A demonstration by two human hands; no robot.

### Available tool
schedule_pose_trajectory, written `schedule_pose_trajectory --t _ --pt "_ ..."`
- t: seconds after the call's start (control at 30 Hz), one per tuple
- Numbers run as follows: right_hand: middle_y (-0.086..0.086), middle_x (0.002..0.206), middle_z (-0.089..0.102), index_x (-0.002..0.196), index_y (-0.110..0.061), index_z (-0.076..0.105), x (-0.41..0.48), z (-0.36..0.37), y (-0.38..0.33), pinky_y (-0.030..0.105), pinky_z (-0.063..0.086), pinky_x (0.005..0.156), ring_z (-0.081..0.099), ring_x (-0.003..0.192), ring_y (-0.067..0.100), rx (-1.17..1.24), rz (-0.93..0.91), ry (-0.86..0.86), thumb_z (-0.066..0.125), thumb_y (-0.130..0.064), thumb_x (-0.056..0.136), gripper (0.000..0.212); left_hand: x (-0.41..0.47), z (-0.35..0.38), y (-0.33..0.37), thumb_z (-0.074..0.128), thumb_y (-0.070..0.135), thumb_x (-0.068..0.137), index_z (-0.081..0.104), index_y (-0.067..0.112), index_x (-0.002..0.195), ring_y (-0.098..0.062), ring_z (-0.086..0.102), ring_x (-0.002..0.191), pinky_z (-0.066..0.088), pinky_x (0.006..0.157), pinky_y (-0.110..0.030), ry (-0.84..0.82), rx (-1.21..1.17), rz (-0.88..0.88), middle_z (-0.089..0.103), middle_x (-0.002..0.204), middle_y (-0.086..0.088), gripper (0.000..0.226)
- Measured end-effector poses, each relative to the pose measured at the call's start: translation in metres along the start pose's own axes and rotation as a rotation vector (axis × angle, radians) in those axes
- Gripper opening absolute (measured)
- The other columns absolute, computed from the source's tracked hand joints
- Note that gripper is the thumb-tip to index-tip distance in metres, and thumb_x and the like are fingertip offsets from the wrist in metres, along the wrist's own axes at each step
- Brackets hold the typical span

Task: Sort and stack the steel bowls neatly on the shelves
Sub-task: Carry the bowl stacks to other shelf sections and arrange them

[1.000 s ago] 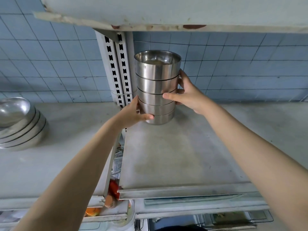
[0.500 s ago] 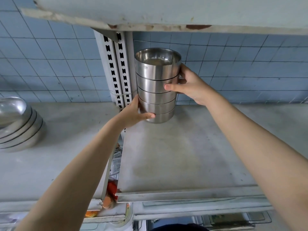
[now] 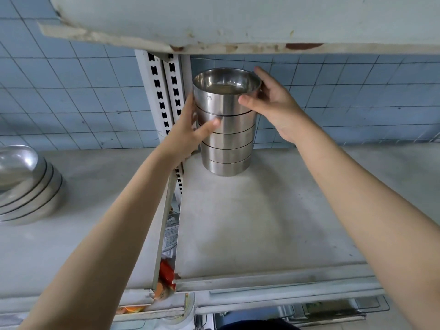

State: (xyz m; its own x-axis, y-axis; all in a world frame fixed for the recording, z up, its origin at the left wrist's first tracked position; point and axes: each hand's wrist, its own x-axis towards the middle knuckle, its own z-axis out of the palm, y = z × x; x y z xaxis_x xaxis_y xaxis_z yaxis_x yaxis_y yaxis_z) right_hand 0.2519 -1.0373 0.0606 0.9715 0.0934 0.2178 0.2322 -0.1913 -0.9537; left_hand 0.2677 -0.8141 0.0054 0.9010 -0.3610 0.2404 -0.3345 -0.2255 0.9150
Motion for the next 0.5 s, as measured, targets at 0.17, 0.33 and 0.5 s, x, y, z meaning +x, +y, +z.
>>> schedule_pose_trajectory --t 0.17,0.33,0.5 --pt "0.004 0.150 0.047 0.155 -0.008 0.023 -0.001 0.005 0.001 0.029 0.038 0.113 0.047 0.136 0.012 0.040 -0.013 0.046 0.093 -0.047 0.050 0.132 -0.003 0.007 0.009 0.069 0.031 0.092 0.035 0.019 0.147 -0.008 0.053 0.130 0.044 0.111 -0.039 0.061 -0.047 0.000 0.058 0.139 0.003 0.066" --pt "0.001 0.148 0.048 0.155 -0.010 0.021 -0.002 0.006 -0.003 0.032 0.036 0.115 0.047 0.135 0.008 0.012 -0.005 0.028 0.086 -0.040 0.059 0.120 -0.008 0.008 0.014 0.069 0.037 0.090 0.034 0.017 0.148 -0.009 0.052 0.132 0.042 0.112 -0.040 0.057 -0.069 -0.013 0.057 0.140 0.003 0.070" --pt "-0.002 0.153 0.039 0.147 -0.020 0.033 -0.007 -0.004 -0.005 0.041 0.035 0.116 0.040 0.138 0.011 -0.051 0.018 0.003 0.088 -0.065 0.052 0.119 -0.018 0.003 0.025 0.071 0.060 0.082 0.017 0.025 0.157 -0.008 0.034 0.145 0.031 0.120 -0.042 0.084 0.108 -0.062 0.037 0.158 0.006 0.098"
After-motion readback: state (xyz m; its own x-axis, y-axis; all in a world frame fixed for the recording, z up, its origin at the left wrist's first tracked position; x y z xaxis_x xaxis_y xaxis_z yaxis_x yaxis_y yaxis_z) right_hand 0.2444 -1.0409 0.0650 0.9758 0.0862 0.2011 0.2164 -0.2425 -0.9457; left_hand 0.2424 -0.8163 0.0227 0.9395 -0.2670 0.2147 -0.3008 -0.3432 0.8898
